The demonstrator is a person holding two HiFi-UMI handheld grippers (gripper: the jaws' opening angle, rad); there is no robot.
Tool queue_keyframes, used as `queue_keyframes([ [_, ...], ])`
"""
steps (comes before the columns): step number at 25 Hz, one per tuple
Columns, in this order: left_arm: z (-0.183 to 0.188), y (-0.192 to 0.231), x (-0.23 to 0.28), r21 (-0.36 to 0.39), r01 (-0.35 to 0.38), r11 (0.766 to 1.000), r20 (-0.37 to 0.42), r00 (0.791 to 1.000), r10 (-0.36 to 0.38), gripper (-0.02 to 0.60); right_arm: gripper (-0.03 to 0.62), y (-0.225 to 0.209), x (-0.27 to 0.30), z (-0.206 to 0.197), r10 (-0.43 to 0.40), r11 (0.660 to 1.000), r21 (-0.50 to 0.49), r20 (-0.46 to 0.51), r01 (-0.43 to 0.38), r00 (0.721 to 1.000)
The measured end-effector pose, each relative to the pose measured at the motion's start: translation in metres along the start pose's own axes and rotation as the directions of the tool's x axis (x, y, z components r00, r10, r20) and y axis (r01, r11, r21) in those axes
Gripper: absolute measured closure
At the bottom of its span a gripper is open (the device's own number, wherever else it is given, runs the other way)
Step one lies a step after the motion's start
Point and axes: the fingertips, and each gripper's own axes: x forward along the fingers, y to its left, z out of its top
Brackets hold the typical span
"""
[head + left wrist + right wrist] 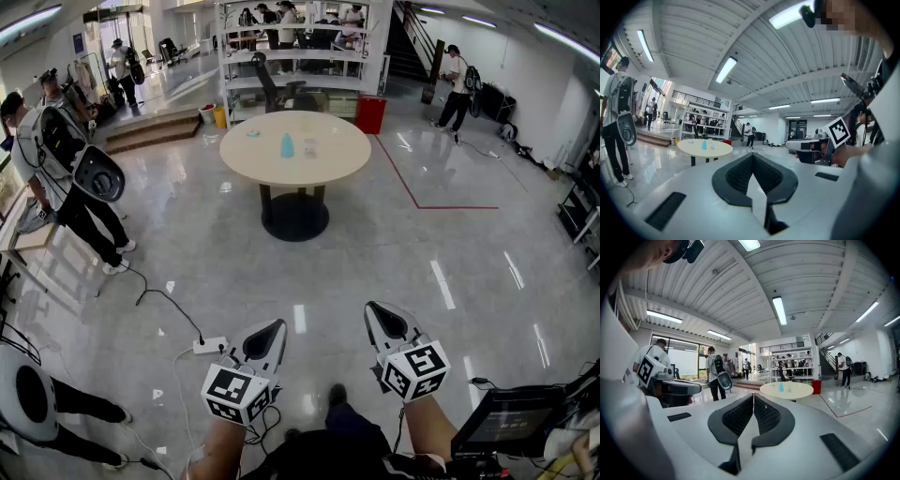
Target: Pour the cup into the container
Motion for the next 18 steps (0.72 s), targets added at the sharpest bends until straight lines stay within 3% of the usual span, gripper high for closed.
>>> queue_keyframes([
  [7,0.018,0.026,0.069,0.012,-0.027,1.0,-0.004,1.0,0.027,0.591,0.588,-0.056,0.054,0.015,0.021,0.999,0.025,0.034,-0.021,0.999],
  [18,0.057,0.087,0.23,0.004,-0.085,0.996,0.013,0.996,0.085,0.591,0.588,-0.187,0.172,0.047,0.064,0.998,0.02,0.061,-0.066,0.996],
])
